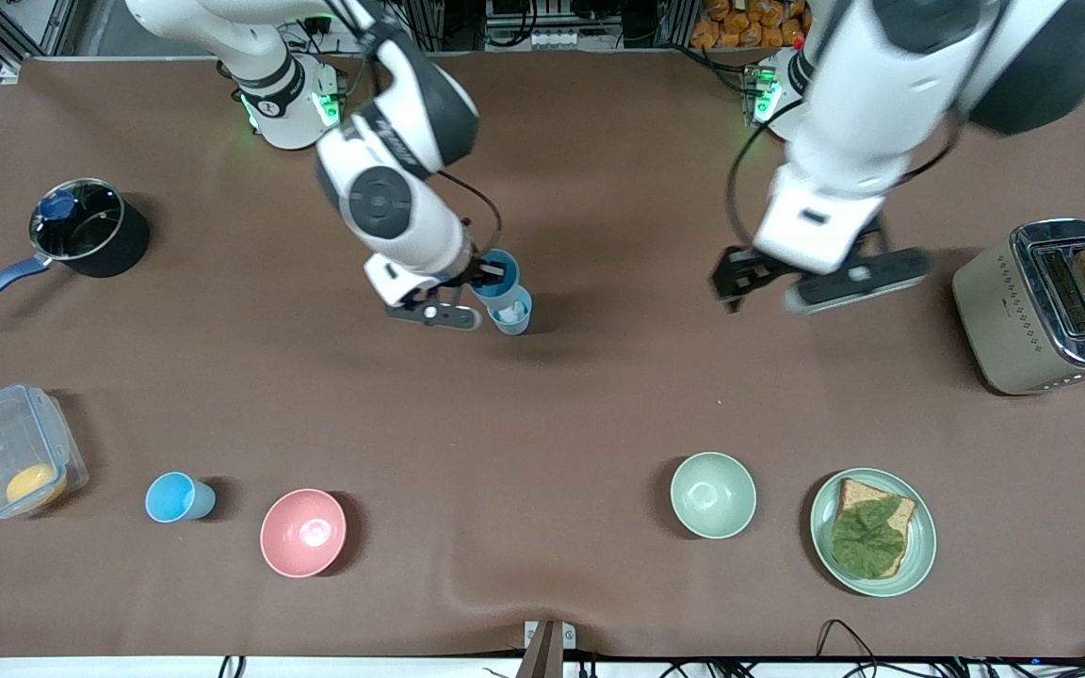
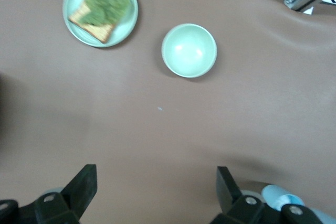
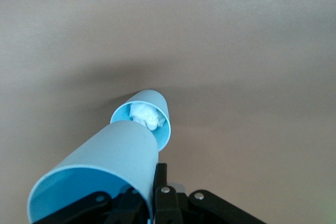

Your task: Stack blue cups with both arms

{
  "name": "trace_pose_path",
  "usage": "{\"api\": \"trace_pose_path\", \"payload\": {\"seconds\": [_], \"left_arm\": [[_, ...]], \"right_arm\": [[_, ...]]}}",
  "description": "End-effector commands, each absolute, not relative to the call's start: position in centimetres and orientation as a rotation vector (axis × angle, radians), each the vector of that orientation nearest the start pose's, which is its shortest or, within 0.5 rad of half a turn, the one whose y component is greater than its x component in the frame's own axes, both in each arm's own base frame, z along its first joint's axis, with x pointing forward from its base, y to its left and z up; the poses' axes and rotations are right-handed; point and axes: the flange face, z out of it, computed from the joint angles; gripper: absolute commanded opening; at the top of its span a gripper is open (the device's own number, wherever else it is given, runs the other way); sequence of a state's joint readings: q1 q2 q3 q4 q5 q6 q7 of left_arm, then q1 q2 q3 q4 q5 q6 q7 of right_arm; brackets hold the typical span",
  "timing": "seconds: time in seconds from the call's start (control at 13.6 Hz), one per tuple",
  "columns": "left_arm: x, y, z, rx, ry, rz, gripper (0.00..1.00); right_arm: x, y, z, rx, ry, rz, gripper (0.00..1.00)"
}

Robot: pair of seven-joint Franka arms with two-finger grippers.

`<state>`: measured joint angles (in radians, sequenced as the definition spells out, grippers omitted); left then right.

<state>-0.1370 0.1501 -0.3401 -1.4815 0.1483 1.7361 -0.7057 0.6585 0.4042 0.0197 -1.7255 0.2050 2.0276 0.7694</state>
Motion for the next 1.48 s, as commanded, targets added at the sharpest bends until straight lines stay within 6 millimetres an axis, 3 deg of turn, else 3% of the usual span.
{"api": "trace_pose_path", "payload": {"seconds": [0.0,0.22,0.3,0.59,0.74,1.03,1.11,1.18,1.25,1.4], "left_arm": [[55.5,-19.8,62.5,-3.115,-0.203,-0.228,1.0],[55.5,-14.8,63.5,-3.1,-0.099,-0.178,1.0],[55.0,-14.4,64.2,-3.094,-0.107,-0.176,1.0],[55.2,-9.9,64.7,-3.09,-0.079,-0.133,1.0],[55.1,-9.0,64.9,-3.104,-0.101,-0.125,1.0],[54.8,-9.2,64.8,-3.099,-0.097,-0.089,1.0],[54.7,-9.2,64.7,-3.097,-0.102,-0.072,1.0],[54.7,-9.3,64.7,-3.096,-0.107,-0.073,1.0],[54.7,-9.2,64.6,-3.096,-0.105,-0.07,1.0],[54.7,-8.9,64.8,-3.096,-0.102,-0.074,1.0]], "right_arm": [[49.5,42.6,31.6,-3.087,0.327,0.269,0.0],[49.3,42.6,31.0,-3.095,0.328,0.282,0.0],[49.3,42.6,30.8,-3.097,0.328,0.286,0.0],[48.8,43.1,29.5,-3.108,0.366,0.31,0.0],[48.7,43.2,29.3,-3.104,0.373,0.321,0.0],[48.7,43.2,29.3,-3.1,0.377,0.325,0.0],[48.7,43.3,29.1,-3.102,0.374,0.329,0.12],[48.7,43.2,29.1,-3.104,0.377,0.333,0.49],[48.7,43.1,29.2,-3.105,0.387,0.333,0.99],[49.1,43.0,30.2,-3.091,0.426,0.314,1.0]]}}
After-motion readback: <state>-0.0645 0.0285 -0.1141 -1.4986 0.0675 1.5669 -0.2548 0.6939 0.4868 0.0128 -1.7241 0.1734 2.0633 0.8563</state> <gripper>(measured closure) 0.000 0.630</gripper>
